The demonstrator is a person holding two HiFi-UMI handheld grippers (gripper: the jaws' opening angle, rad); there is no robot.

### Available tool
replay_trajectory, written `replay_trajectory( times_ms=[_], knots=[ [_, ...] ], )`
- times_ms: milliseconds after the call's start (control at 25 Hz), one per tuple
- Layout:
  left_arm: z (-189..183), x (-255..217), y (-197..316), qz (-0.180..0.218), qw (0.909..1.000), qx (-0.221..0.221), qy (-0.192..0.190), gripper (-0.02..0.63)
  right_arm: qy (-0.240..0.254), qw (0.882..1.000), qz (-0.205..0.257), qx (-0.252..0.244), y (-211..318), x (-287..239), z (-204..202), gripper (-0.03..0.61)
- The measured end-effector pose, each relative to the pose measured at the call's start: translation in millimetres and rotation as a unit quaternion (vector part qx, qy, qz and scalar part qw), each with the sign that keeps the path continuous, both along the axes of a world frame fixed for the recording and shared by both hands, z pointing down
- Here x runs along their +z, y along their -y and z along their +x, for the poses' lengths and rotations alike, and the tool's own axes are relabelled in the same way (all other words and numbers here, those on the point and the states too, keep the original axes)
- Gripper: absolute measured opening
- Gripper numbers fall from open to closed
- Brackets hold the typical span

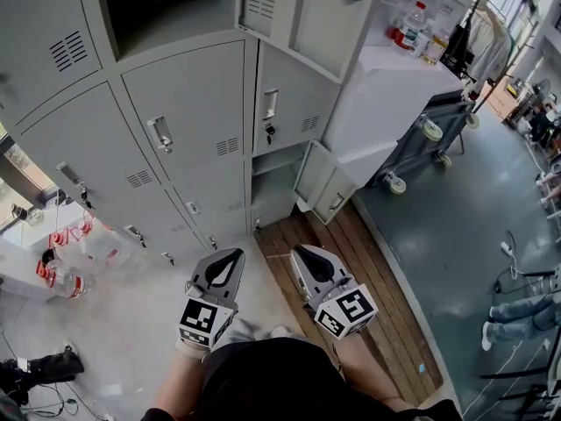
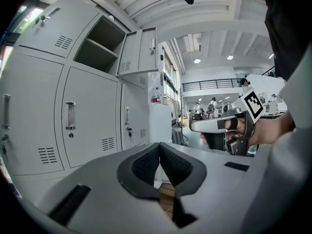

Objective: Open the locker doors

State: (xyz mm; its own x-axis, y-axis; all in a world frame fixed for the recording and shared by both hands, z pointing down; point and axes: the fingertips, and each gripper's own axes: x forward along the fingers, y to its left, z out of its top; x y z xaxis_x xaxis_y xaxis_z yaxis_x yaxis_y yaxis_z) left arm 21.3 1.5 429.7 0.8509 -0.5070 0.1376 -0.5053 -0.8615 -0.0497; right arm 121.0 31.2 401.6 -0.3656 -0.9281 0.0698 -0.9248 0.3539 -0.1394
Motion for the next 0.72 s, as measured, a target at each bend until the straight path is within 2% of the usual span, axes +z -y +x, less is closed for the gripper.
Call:
replay_trajectory(
  times_ms=[320,560,720],
  knots=[
    [-2.7,-7.3,6.4,0.001,1.0000,-0.005,0.002,0.018,0.024,1.000,-0.005,0.010,8.4,-1.2,6.7,0.043],
    [-4.5,-8.5,12.8,0.007,1.0000,-0.007,-0.001,0.018,0.026,1.000,-0.003,0.004,16.8,-3.1,2.2,0.043],
    [-9.6,-3.7,16.2,-0.004,0.9999,-0.011,0.010,0.018,0.023,1.000,-0.001,0.005,20.8,-6.3,-0.3,0.043]
  ],
)
